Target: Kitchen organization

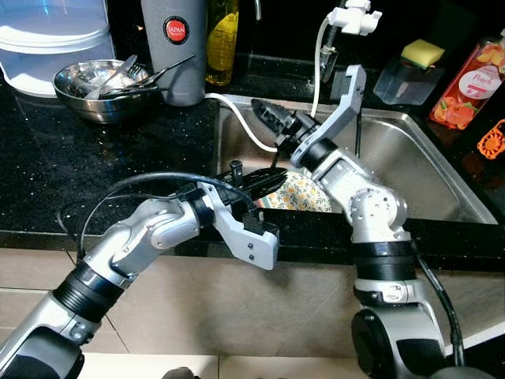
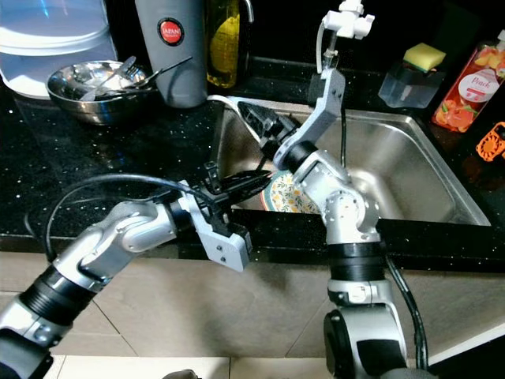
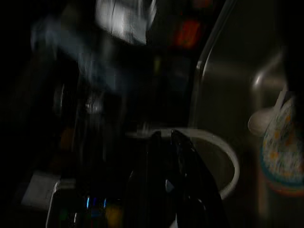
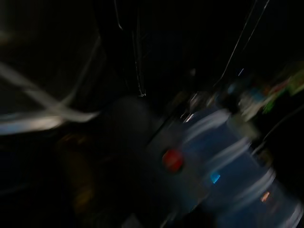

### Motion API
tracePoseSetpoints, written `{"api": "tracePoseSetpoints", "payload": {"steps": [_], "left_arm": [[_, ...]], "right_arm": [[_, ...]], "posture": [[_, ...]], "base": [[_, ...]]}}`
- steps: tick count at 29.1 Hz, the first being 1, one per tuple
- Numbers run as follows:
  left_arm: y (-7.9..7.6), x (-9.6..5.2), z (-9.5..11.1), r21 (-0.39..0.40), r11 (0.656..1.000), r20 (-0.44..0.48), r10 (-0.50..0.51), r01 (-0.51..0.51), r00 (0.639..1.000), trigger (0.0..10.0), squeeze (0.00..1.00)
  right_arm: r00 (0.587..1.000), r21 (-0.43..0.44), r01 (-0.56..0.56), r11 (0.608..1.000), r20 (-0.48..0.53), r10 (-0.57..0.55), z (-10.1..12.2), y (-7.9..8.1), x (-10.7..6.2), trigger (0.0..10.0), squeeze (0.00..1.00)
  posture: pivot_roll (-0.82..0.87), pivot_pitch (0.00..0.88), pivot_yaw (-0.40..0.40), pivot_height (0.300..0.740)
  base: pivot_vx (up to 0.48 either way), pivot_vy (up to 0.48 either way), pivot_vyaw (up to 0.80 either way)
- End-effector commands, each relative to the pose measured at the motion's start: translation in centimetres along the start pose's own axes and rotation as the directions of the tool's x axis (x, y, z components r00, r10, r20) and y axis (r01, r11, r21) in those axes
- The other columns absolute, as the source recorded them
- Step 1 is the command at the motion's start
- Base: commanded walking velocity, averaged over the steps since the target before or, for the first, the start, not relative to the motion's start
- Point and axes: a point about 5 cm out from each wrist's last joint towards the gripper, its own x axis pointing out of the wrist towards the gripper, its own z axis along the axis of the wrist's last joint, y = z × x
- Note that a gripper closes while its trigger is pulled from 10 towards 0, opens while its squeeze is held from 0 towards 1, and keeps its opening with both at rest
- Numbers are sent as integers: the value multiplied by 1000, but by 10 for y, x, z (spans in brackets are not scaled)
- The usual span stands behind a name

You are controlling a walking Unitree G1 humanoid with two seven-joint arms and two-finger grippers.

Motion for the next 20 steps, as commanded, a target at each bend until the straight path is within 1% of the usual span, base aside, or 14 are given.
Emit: {"api": "tracePoseSetpoints", "payload": {"steps": [1,4,6,7,8,9,11,12,13,15,16,18,19,20], "left_arm": [[5,-5,-8,24,1000,-45,15,-14,999,10000,0],[10,-7,-13,40,999,-67,37,-34,997,10000,0],[29,-9,-20,-71,983,-117,161,-170,980,10000,0],[40,-8,-20,-141,958,-130,231,-249,964,10000,0],[40,-8,-20,-141,958,-130,231,-249,964,10000,0],[56,-5,-20,-243,902,-145,329,-356,933,10000,0],[75,-1,-18,-393,790,-167,441,-470,882,10000,0],[89,5,-16,-522,670,-188,514,-529,837,10000,0],[92,7,-15,-569,623,-196,530,-536,825,10000,0],[94,12,-13,-690,499,-220,546,-525,809,10000,0],[94,14,-13,-728,454,-227,546,-513,806,10000,0],[91,17,-12,-784,393,-235,528,-480,816,10000,0],[89,19,-11,-810,364,-237,513,-460,825,10000,0],[89,19,-11,-810,364,-237,513,-460,825,10000,0]], "right_arm": [[998,8,62,998,21,-62,5,-13,-5,10000,0],[994,-66,110,992,21,-109,9,-22,-8,10000,0],[980,-331,187,925,129,-152,25,-28,-11,10000,0],[977,-455,201,868,162,-141,28,-26,-12,10000,0],[977,-455,201,868,162,-141,28,-26,-12,10000,0],[978,-564,196,802,176,-115,24,-20,-12,10000,0],[980,-679,176,712,186,-66,16,-11,-10,10000,0],[980,-746,168,644,198,-26,5,-1,-9,10000,0],[980,-764,164,624,201,-12,1,2,-8,10000,0],[978,-823,154,547,204,31,-6,9,-8,10000,0],[978,-846,147,512,202,54,-9,11,-9,10000,0],[976,-875,136,465,199,89,-14,14,-9,10000,0],[974,-881,133,453,200,103,-16,15,-9,10000,0],[974,-881,133,453,200,103,-16,15,-9,10000,0]], "posture": [[220,0,-123,740],[225,0,-124,740],[225,0,-124,740],[225,0,-124,740],[225,0,-124,740],[221,0,-122,740],[223,0,-121,740],[223,0,-121,740],[220,0,-119,740],[220,0,-119,740],[220,0,-119,740],[219,0,-114,740],[219,0,-114,740],[219,0,-114,740]], "base": [[0,0,0],[0,0,0],[0,0,0],[0,0,0],[0,0,0],[0,0,0],[0,0,0],[0,0,0],[0,0,0],[0,0,0],[0,0,0],[0,0,0],[0,0,0],[0,0,0]]}}
